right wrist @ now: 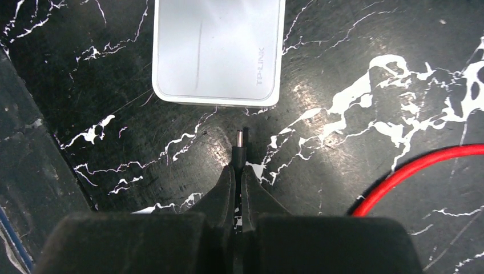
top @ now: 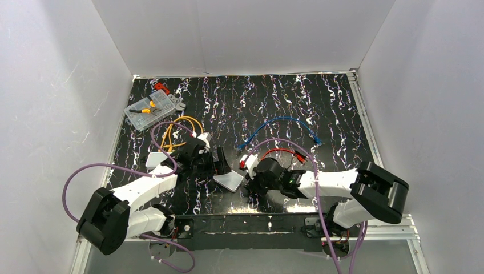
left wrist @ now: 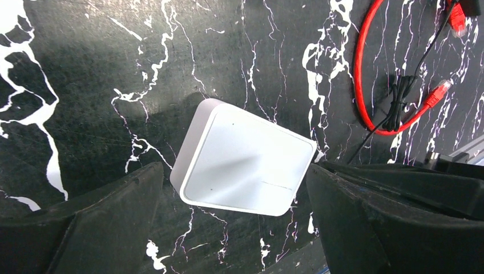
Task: Insert the plug into the switch port
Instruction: Insert the power into the switch port.
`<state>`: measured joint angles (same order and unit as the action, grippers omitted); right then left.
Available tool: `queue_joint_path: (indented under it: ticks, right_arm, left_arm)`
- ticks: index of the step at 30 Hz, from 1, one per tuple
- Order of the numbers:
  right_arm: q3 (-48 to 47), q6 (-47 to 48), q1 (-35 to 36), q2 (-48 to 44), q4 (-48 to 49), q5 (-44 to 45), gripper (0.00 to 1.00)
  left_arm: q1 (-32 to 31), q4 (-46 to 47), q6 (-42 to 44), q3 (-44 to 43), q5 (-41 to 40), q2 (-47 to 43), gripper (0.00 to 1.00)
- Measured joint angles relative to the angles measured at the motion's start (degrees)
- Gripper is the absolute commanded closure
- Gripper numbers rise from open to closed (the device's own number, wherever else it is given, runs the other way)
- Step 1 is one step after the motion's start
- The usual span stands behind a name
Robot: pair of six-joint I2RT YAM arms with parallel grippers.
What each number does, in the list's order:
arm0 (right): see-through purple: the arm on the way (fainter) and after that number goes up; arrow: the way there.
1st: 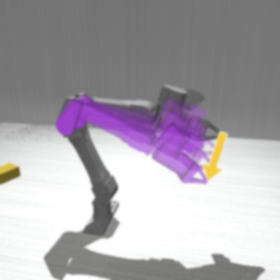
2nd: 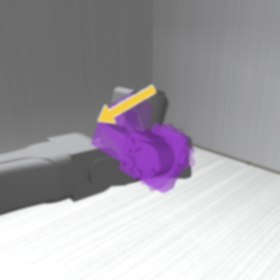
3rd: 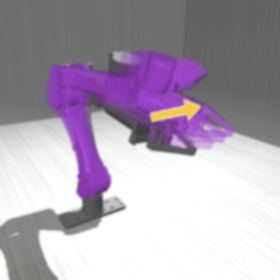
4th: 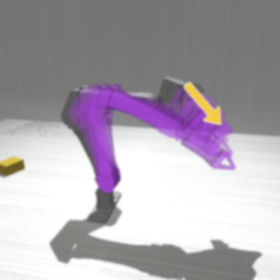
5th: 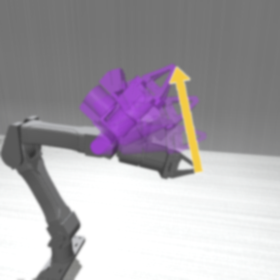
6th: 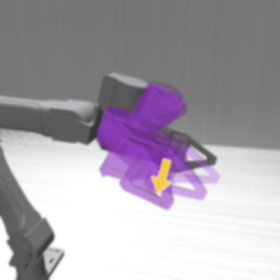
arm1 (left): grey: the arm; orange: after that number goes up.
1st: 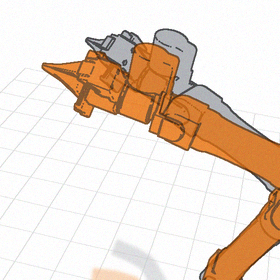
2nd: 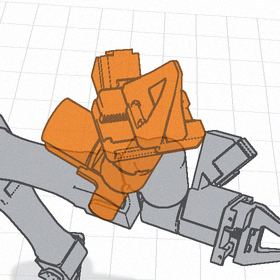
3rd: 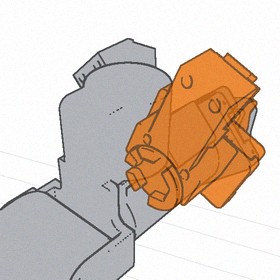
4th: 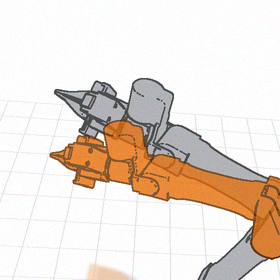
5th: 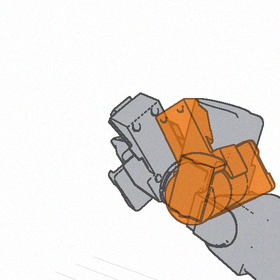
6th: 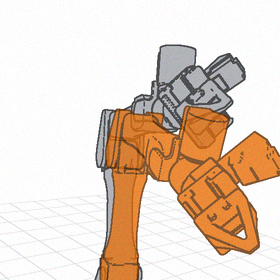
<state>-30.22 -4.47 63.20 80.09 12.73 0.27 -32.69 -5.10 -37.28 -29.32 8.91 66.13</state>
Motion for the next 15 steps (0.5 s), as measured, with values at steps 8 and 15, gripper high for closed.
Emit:
queue_joint_path:
  ticks: [8, 15]
  right_arm:
    - [-0.66, -0.37, 0.9, 2.95, 2.36, 0.0, 0.99]
    - [-1.31, -0.92, 1.2, 4.2, 3.5, 0.02, 0.99]
  left_arm:
    - [0.0, 0.42, 0.22, 2.1, 2.36, -0.02, 0.09]
    - [0.0, 1.27, 0.24, 2.58, 3.85, -0.02, 0.1]
